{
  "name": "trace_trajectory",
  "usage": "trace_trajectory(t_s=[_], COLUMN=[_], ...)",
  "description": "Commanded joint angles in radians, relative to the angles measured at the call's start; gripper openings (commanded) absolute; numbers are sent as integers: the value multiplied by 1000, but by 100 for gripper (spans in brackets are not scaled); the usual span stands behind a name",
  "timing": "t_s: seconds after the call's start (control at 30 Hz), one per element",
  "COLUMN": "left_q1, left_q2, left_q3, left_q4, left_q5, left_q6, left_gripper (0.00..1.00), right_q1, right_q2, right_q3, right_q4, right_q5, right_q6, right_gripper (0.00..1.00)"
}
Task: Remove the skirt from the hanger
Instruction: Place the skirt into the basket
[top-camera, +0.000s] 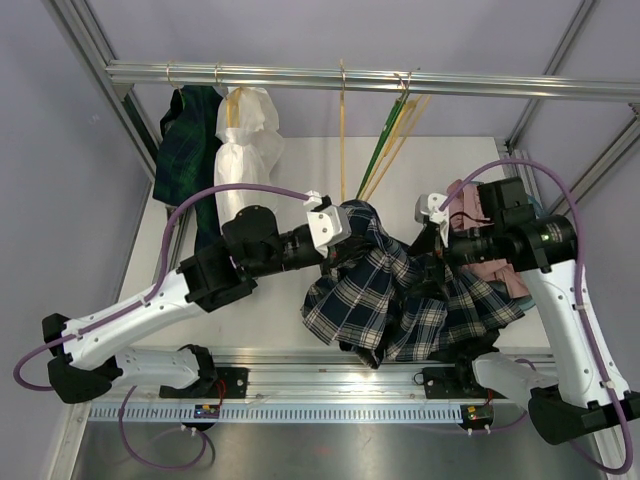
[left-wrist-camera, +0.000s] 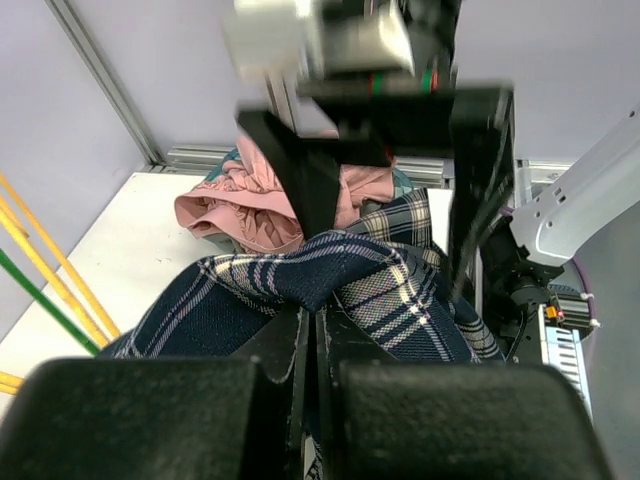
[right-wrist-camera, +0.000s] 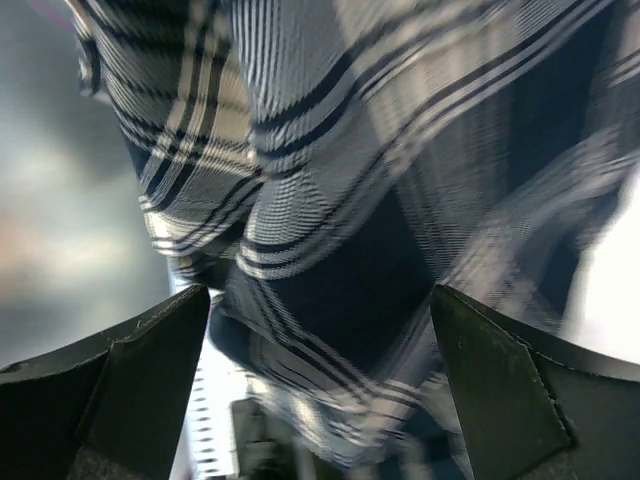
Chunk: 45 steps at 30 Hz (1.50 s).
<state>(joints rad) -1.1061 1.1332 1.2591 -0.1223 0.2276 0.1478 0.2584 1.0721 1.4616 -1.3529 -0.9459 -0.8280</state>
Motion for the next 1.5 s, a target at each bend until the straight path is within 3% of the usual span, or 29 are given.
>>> trace_trajectory(t_s=[0.0,0.17,0.27,0.3,0.33,0.37,0.43,0.47,0.6,0.63,0.7,0.73,0.87,0.93,1.13,1.27,1.47], left_q1=[5,5,5,5,5,5,5,3,5,5,5,3,5,5,5,5,3], left_q2=[-33,-24,-23,-24,-26,-29,-45,-53,-85,-104,-128,-139,-205,-226,-303,-365,-437], left_q3=[6,-7,-15,-15,-17,-23,-33,-39,-44,-44,-38,-35,-7,16,48,10,-47], left_q4=[164,246,300,311,312,314,317,314,257,245,198,181,64,29,-79,-80,-56], left_q5=[-13,4,18,18,16,15,1,-4,-33,-37,-46,-53,-88,-117,-195,-223,-277], left_q6=[-37,-95,-131,-136,-142,-143,-143,-142,-175,-178,-175,-172,-125,-102,-68,-77,-91], left_gripper=[0,0,0,0,0,0,0,0,6,20,34,49,71,74,77,77,78], right_q1=[41,103,151,154,156,156,154,142,44,29,2,-1,-65,-122,-205,-286,-307], right_q2=[-49,-79,-132,-139,-141,-135,-136,-152,-166,-188,-237,-289,-331,-318,-151,-46,66], right_q3=[-91,-177,-306,-348,-354,-354,-340,-333,-181,-159,-135,-132,-122,-118,37,239,416], right_q4=[-5,177,450,503,570,590,604,609,424,390,364,362,359,397,437,457,528], right_q5=[-80,-148,-113,-91,-79,-58,43,164,320,325,393,430,716,868,1061,1037,1088], right_q6=[64,191,394,426,452,501,506,532,491,443,434,438,510,605,711,705,661], right_gripper=[99,94,74,63,38,25,8,0,0,0,0,0,0,0,0,0,0])
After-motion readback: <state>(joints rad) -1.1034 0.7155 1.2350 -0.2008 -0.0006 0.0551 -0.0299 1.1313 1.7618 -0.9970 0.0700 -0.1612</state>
